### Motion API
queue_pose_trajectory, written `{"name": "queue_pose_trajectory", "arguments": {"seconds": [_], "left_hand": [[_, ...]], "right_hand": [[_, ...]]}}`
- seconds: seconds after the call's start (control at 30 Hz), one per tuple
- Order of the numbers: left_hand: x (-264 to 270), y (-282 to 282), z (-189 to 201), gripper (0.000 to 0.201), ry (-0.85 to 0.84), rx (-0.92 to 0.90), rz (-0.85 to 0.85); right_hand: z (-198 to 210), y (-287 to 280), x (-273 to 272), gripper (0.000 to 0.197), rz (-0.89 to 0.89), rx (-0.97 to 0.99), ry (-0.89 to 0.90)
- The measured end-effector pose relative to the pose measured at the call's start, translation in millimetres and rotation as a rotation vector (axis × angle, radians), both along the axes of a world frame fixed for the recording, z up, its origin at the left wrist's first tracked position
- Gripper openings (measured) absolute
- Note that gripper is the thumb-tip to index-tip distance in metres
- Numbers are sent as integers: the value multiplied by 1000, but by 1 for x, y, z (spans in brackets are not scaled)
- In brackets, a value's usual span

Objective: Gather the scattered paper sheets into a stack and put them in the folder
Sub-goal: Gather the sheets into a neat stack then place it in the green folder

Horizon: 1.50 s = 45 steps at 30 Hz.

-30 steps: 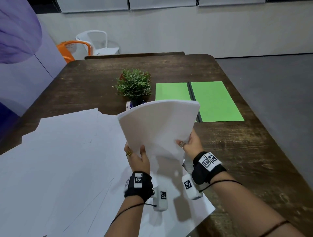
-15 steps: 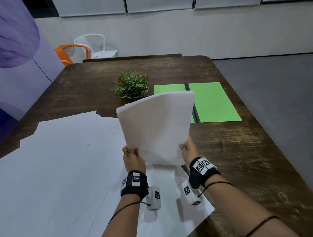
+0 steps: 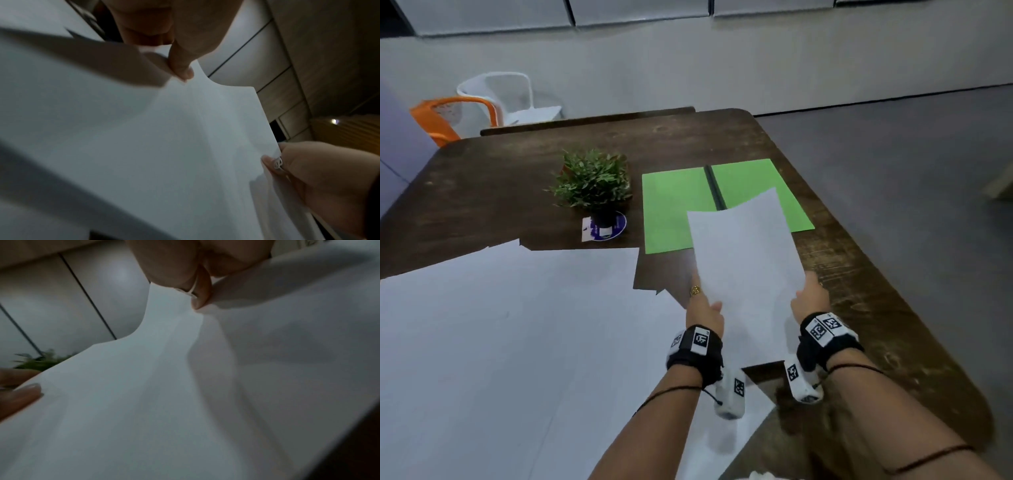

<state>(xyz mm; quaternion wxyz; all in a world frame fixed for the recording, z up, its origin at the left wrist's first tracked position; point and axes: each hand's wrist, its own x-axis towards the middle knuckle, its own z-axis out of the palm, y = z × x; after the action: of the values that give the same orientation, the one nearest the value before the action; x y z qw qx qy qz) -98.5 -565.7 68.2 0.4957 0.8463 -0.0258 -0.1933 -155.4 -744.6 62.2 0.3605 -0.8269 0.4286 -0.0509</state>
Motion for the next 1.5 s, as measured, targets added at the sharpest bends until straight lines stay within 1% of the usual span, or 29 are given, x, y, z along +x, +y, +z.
{"name": "queue_pose_trajectory", "arguments": {"seconds": [0.13, 0.27, 0.37, 0.4, 0.5, 0.57, 0.63, 0.7, 0.77, 0.83, 0.87, 0.93, 1.0, 1.07, 1.13, 1.17, 1.2, 1.33, 1.5], "left_hand": [[-24, -35, -22, 65, 180, 116, -120], [-38, -65, -32, 67, 137, 276, -210], [-46, -84, -31, 72, 132, 348, -270], [-50, -90, -24, 73, 149, 369, -287], [-45, -99, -43, 78, 82, 472, -320], [-43, -96, -49, 80, -22, 560, -353], [-38, -88, -51, 73, -138, 599, -316], [-31, -69, -50, 68, -233, 598, -281], [-22, -39, -50, 70, -307, 583, -225], [-15, 4, -48, 71, -331, 581, -167], [-13, 31, -48, 72, -325, 602, -147], [-11, 88, -49, 80, -278, 680, -127], [-12, 142, -54, 95, -209, 832, -185], [-14, 186, -61, 110, -67, 987, -273], [-17, 220, -70, 120, 67, 989, -306], [-20, 233, -75, 122, 97, 964, -332], [-24, 240, -80, 121, 103, 936, -358], [-33, 260, -95, 116, 34, 872, -408], [-29, 265, -97, 115, 62, 793, -450]], "right_hand": [[-16, -35, -30, 33, -7, -87, 182], [-27, -64, -49, 32, -13, -120, 267], [-30, -82, -52, 34, 1, -147, 283], [-31, -88, -52, 35, 12, -151, 289], [-32, -102, -53, 38, 57, -147, 341], [-33, -105, -54, 49, 97, -198, 390], [-33, -98, -50, 57, 165, -269, 342], [-33, -76, -40, 54, 297, -251, 200], [-34, -43, -29, 47, 474, -207, 72], [-38, -3, -20, 40, 659, -164, 8], [-41, 18, -16, 37, 748, -141, -5], [-48, 61, -10, 35, 909, -116, 26], [-56, 98, -8, 45, 991, -115, 149], [-67, 125, -6, 63, 937, -138, 315], [-75, 147, -5, 77, 837, -129, 418], [-78, 155, -4, 80, 794, -111, 437], [-79, 161, -5, 82, 760, -97, 445], [-82, 187, -7, 92, 646, -107, 446], [-79, 202, 0, 98, 557, -86, 436]]}}
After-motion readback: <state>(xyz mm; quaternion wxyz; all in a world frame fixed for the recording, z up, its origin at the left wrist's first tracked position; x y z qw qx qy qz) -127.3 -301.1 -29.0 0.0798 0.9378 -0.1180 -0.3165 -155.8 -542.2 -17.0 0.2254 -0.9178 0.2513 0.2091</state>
